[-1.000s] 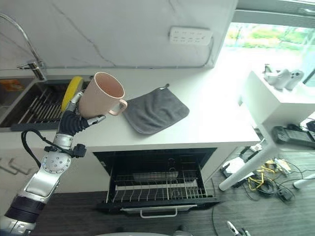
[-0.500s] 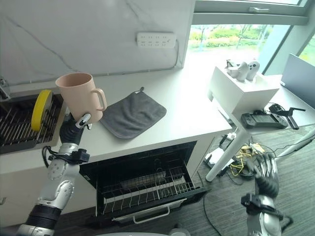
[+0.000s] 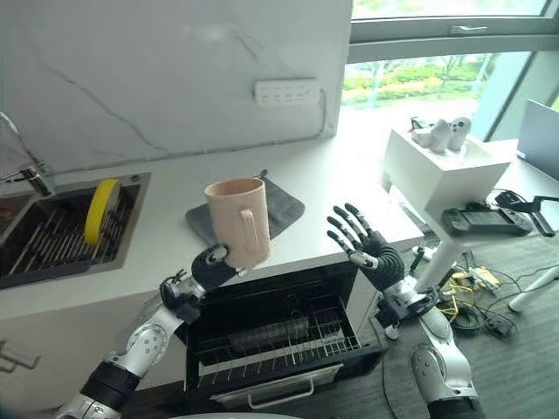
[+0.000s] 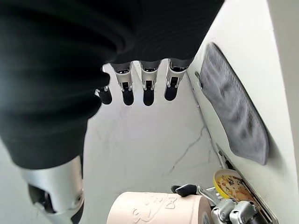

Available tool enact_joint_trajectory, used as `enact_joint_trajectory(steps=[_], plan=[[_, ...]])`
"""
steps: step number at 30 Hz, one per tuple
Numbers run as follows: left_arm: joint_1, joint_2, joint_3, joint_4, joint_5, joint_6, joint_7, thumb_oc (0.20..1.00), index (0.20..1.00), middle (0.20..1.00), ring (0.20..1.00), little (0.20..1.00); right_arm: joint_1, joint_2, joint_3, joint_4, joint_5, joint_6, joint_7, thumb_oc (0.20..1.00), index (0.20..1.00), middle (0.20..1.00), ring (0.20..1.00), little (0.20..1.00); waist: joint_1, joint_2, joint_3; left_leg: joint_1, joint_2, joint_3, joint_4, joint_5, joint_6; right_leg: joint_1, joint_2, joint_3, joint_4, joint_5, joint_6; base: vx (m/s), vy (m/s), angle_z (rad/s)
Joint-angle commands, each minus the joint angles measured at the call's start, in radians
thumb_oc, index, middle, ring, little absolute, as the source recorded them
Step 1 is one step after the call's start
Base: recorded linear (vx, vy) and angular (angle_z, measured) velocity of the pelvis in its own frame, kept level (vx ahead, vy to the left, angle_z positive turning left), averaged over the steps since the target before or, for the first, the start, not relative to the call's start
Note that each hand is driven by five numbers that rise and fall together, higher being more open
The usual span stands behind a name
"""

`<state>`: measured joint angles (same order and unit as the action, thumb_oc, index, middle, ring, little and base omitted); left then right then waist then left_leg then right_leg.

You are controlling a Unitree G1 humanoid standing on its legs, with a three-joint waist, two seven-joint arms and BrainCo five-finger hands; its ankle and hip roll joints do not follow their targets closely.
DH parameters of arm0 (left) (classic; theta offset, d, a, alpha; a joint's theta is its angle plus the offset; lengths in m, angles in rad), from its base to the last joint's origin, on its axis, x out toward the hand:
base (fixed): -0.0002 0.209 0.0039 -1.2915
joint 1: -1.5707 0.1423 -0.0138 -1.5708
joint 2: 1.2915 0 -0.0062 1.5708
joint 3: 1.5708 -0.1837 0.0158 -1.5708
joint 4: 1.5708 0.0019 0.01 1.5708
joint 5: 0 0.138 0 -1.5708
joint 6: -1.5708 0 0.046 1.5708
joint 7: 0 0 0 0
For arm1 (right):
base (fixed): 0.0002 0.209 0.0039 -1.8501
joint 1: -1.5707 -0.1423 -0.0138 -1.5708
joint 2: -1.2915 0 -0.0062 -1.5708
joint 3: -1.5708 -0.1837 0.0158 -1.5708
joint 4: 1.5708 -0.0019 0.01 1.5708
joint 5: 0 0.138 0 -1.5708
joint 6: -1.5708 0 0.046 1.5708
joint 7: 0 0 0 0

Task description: Place the dishes in the dishwasher.

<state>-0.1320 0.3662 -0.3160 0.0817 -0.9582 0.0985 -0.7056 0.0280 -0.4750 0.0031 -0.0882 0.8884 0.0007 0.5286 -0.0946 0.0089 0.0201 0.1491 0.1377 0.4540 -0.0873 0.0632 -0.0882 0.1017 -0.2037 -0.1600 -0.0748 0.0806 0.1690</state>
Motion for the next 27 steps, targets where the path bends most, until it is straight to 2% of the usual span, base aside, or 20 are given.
enact_joint_trajectory(steps=[1, 3, 4, 6, 10, 12, 14, 15, 17, 19, 27], plan=[[-0.148, 0.034, -0.058, -0.045, 0.026, 0.092, -0.159, 0.200, 0.200, 0.200, 0.200, 0.200, -0.145, -0.025, 0.019, 0.000, 0.095, 0.018, 0.013, 1.000, 1.000, 1.000, 1.000, 1.000, 0.036, -0.018, 0.010, -0.004, 0.012, -0.061, 0.091, -0.080, 0.024, -0.018, -0.066, -0.112, 0.114, -0.051, 0.030, 0.01, -0.001, 0.16], [-0.150, 0.037, -0.070, -0.054, 0.031, 0.111, -0.180, 0.200, 0.200, 0.200, 0.200, 0.200, -0.156, -0.027, 0.026, 0.005, 0.098, 0.018, 0.019, 1.000, 1.000, 1.000, 1.000, 1.000, 0.040, -0.017, 0.009, -0.006, 0.012, -0.065, 0.091, -0.080, 0.023, -0.018, -0.066, -0.113, 0.113, -0.050, 0.030, 0.01, 0.000, 0.19], [-0.160, 0.049, -0.106, -0.070, 0.033, 0.148, -0.223, 0.200, 0.200, 0.200, 0.200, 0.200, -0.188, -0.037, 0.047, 0.021, 0.127, 0.027, 0.018, 1.000, 1.000, 1.000, 1.000, 1.000, 0.052, -0.016, 0.006, -0.006, 0.011, -0.074, 0.088, -0.078, 0.021, -0.012, -0.067, -0.119, 0.109, -0.049, 0.030, 0.02, 0.001, 0.16], [-0.167, 0.063, -0.137, -0.085, 0.026, 0.177, -0.253, 0.200, 0.200, 0.200, 0.200, 0.200, -0.216, -0.044, 0.061, 0.037, 0.155, 0.031, 0.012, 1.000, 1.000, 1.000, 1.000, 1.000, 0.061, -0.016, 0.003, -0.007, 0.010, -0.082, 0.086, -0.077, 0.020, -0.009, -0.067, -0.121, 0.108, -0.049, 0.031, 0.02, 0.004, 0.13], [-0.181, 0.080, -0.184, -0.108, -0.003, 0.233, -0.300, 0.200, 0.200, 0.200, 0.200, 0.200, -0.269, -0.053, 0.084, 0.053, 0.195, 0.073, 0.010, 1.000, 1.000, 1.000, 1.000, 1.000, 0.071, -0.015, -0.001, -0.006, 0.008, -0.091, 0.082, -0.077, 0.019, -0.005, -0.067, -0.123, 0.107, -0.050, 0.030, 0.02, 0.005, 0.09], [-0.184, 0.088, -0.209, -0.122, -0.018, 0.286, -0.352, 0.200, 0.200, 0.200, 0.200, 0.200, -0.302, -0.059, 0.100, 0.054, 0.232, 0.136, 0.045, 1.000, 1.000, 1.000, 1.000, 1.000, 0.077, -0.016, -0.004, -0.004, 0.005, -0.096, 0.079, -0.077, 0.019, -0.003, -0.066, -0.123, 0.109, -0.052, 0.029, 0.03, 0.004, 0.11], [-0.185, 0.092, -0.215, -0.121, -0.019, 0.305, -0.373, 0.200, 0.200, 0.200, 0.200, 0.200, -0.306, -0.062, 0.106, 0.049, 0.251, 0.172, 0.063, 1.000, 1.000, 1.000, 1.000, 1.000, 0.077, -0.016, -0.005, -0.004, 0.005, -0.096, 0.079, -0.077, 0.019, -0.002, -0.066, -0.123, 0.110, -0.053, 0.028, 0.03, 0.007, 0.10], [-0.192, 0.095, -0.228, -0.116, -0.019, 0.324, -0.393, 0.200, 0.200, 0.200, 0.200, 0.200, -0.314, -0.065, 0.115, 0.043, 0.274, 0.213, 0.081, 1.000, 1.000, 1.000, 1.000, 1.000, 0.078, -0.017, -0.006, -0.003, 0.004, -0.098, 0.079, -0.077, 0.019, -0.001, -0.065, -0.123, 0.110, -0.054, 0.028, 0.03, 0.004, 0.09], [-0.195, 0.100, -0.236, -0.113, -0.020, 0.329, -0.405, 0.200, 0.200, 0.200, 0.200, 0.200, -0.318, -0.067, 0.122, 0.039, 0.284, 0.231, 0.090, 1.000, 1.000, 1.000, 1.000, 1.000, 0.079, -0.019, -0.007, -0.003, 0.003, -0.098, 0.080, -0.078, 0.019, 0.000, -0.066, -0.124, 0.110, -0.055, 0.029, 0.03, 0.002, 0.05], [-0.201, 0.112, -0.264, -0.107, 0.011, 0.346, -0.438, 0.200, 0.200, 0.200, 0.200, 0.200, -0.321, -0.078, 0.144, 0.023, 0.305, 0.282, 0.111, 1.000, 1.000, 1.000, 1.000, 1.000, 0.080, -0.021, -0.011, -0.001, 0.000, -0.099, 0.077, -0.079, 0.021, 0.003, -0.067, -0.125, 0.109, -0.054, 0.030, 0.04, 0.005, 0.04], [-0.210, 0.127, -0.305, -0.078, 0.013, 0.326, -0.461, 0.200, 0.200, 0.200, 0.200, 0.200, -0.340, -0.106, 0.186, -0.019, 0.299, 0.319, 0.116, 1.000, 1.000, 1.000, 1.000, 1.000, 0.080, -0.027, -0.017, 0.003, -0.006, -0.102, 0.077, -0.083, 0.024, 0.005, -0.066, -0.119, 0.108, -0.053, 0.033, 0.00, 0.000, 0.01]])
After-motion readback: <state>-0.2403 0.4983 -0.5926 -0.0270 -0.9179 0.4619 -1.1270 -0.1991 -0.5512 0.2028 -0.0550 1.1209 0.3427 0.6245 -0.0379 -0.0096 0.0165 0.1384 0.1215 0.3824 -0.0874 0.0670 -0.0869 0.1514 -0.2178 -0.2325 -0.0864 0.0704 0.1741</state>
